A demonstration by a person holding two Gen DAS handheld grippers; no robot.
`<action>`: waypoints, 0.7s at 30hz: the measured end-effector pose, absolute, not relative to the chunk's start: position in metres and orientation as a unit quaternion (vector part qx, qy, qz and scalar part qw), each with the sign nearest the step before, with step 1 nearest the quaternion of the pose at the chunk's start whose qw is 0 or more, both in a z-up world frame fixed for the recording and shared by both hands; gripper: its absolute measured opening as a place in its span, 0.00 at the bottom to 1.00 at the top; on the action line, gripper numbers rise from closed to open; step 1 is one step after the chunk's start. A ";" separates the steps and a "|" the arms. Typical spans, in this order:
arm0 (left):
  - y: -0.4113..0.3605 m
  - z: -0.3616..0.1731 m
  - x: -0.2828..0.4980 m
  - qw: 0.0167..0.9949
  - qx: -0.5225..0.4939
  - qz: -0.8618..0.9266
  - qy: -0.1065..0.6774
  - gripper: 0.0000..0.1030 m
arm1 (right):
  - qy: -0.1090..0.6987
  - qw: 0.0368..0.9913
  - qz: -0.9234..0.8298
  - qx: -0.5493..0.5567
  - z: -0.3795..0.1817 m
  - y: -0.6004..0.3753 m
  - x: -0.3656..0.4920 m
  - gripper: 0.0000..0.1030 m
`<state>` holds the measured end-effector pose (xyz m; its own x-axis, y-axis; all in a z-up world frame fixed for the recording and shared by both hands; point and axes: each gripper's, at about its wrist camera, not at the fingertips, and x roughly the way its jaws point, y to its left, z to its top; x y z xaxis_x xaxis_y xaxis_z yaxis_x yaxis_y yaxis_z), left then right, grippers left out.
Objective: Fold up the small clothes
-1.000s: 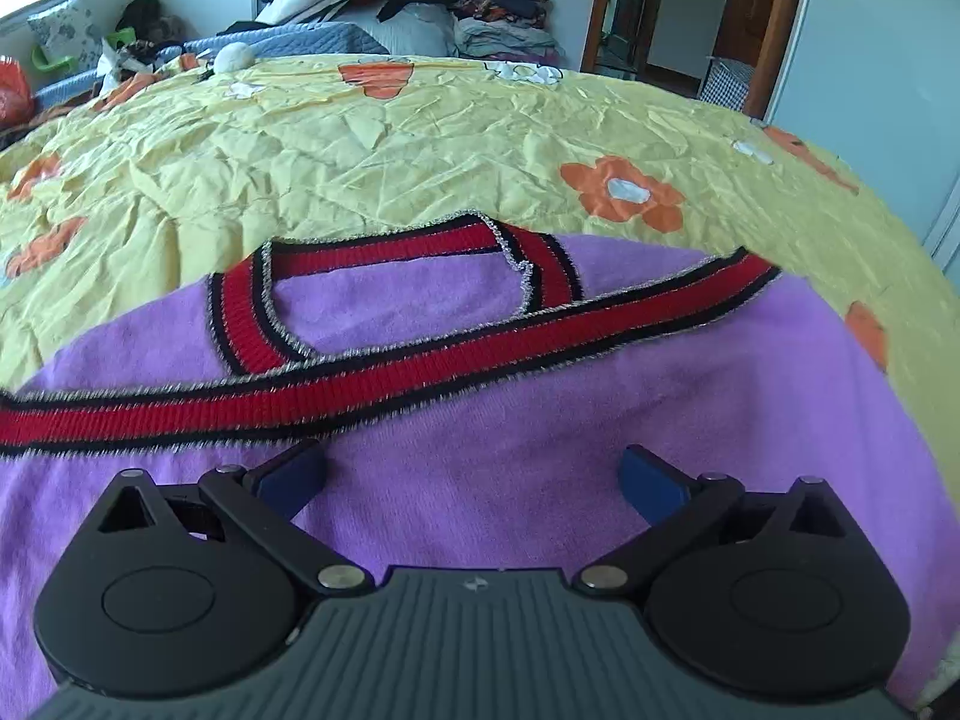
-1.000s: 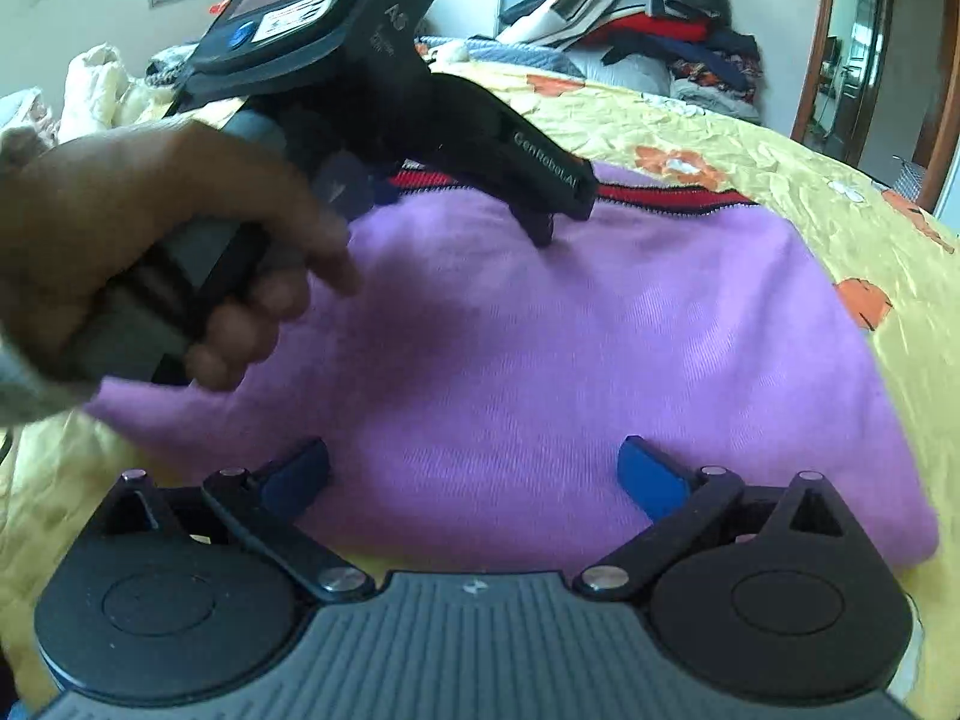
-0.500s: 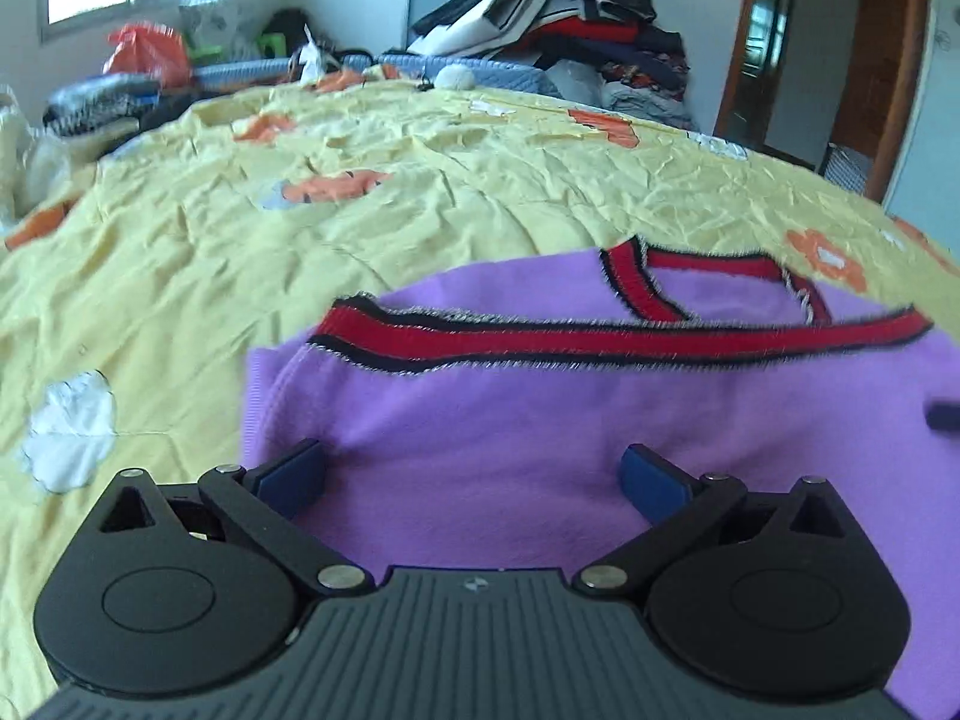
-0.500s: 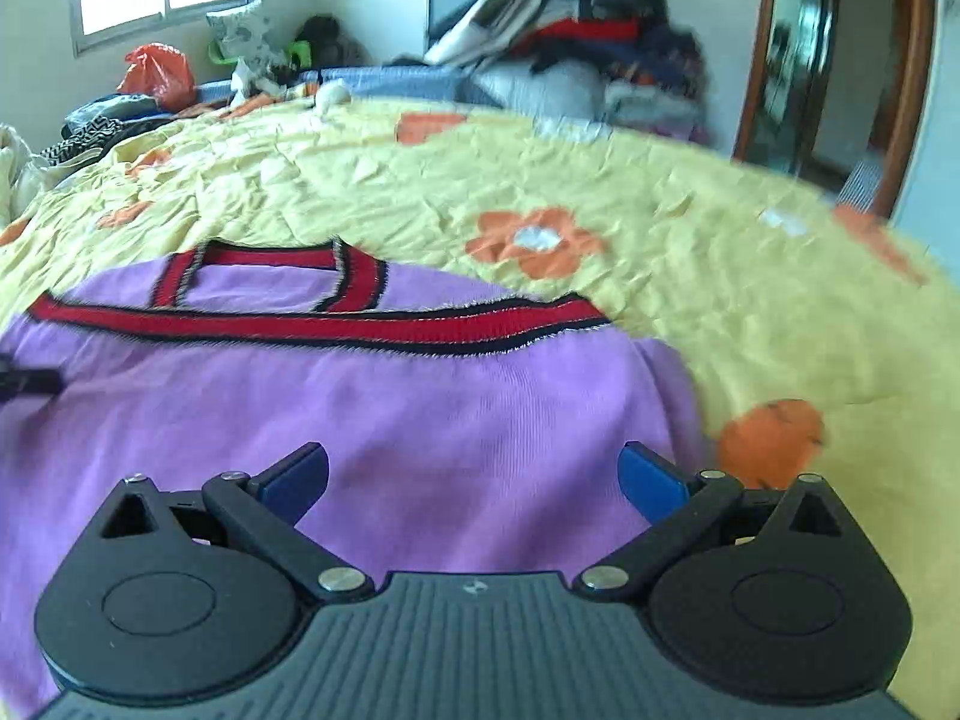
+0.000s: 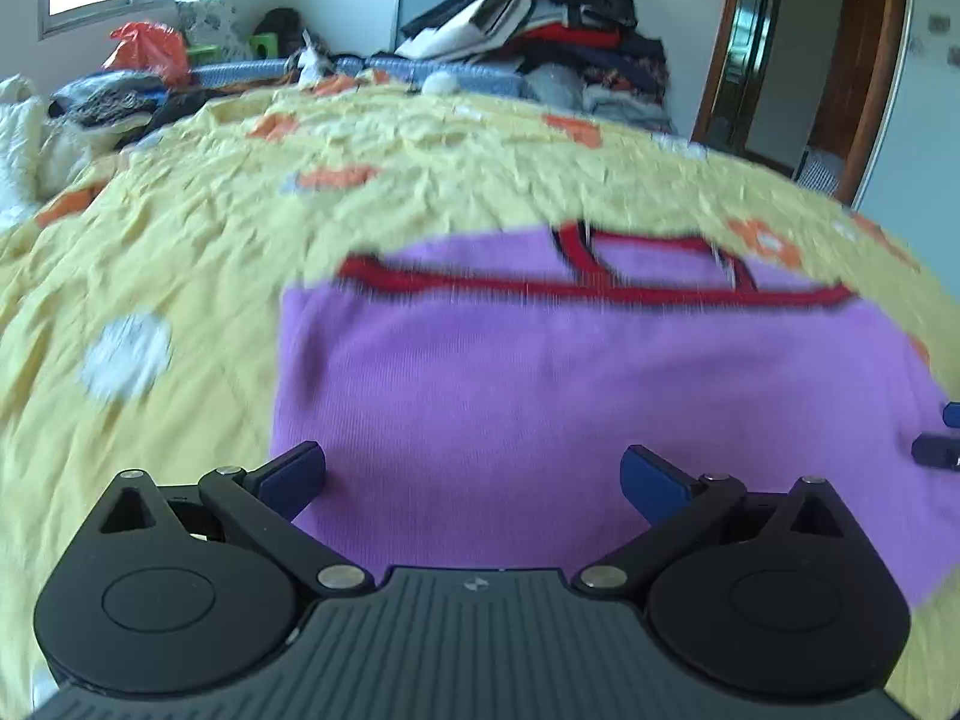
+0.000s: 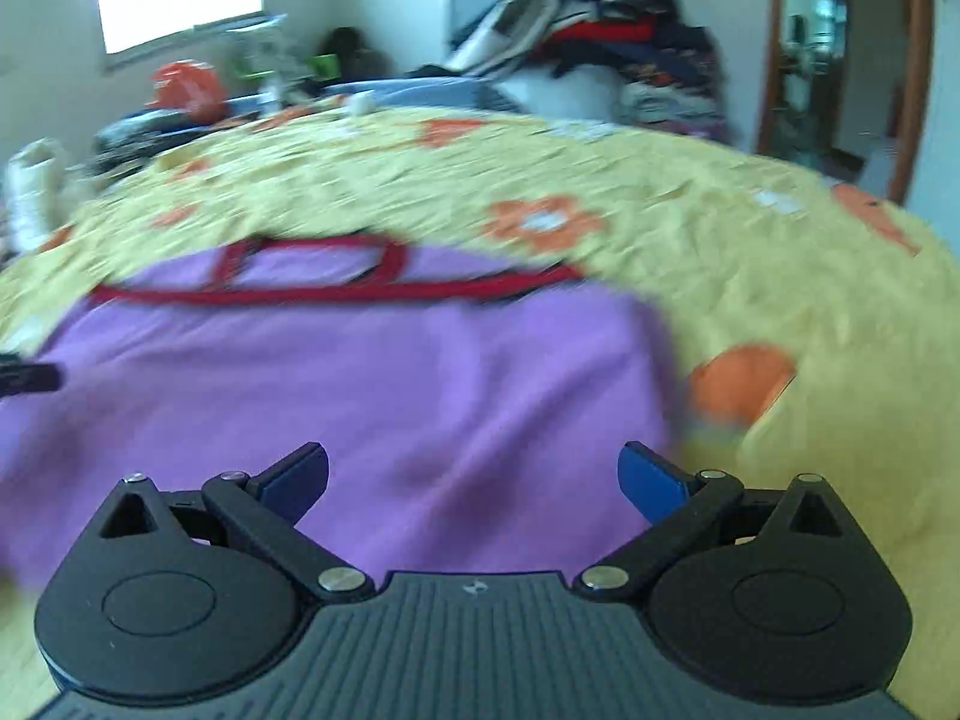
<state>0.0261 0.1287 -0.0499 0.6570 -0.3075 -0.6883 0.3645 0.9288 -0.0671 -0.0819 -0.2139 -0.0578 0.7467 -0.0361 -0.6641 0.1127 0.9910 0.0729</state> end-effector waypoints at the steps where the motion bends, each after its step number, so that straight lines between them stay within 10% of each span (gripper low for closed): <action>1: 0.131 -0.056 0.020 0.906 0.041 -0.182 0.381 1.00 | 0.366 0.928 -0.044 0.048 -0.065 -0.206 -0.087 1.00; 21: 0.148 -0.035 -0.058 0.911 0.050 -0.196 0.358 1.00 | 0.345 0.933 -0.082 0.053 -0.061 -0.218 -0.143 1.00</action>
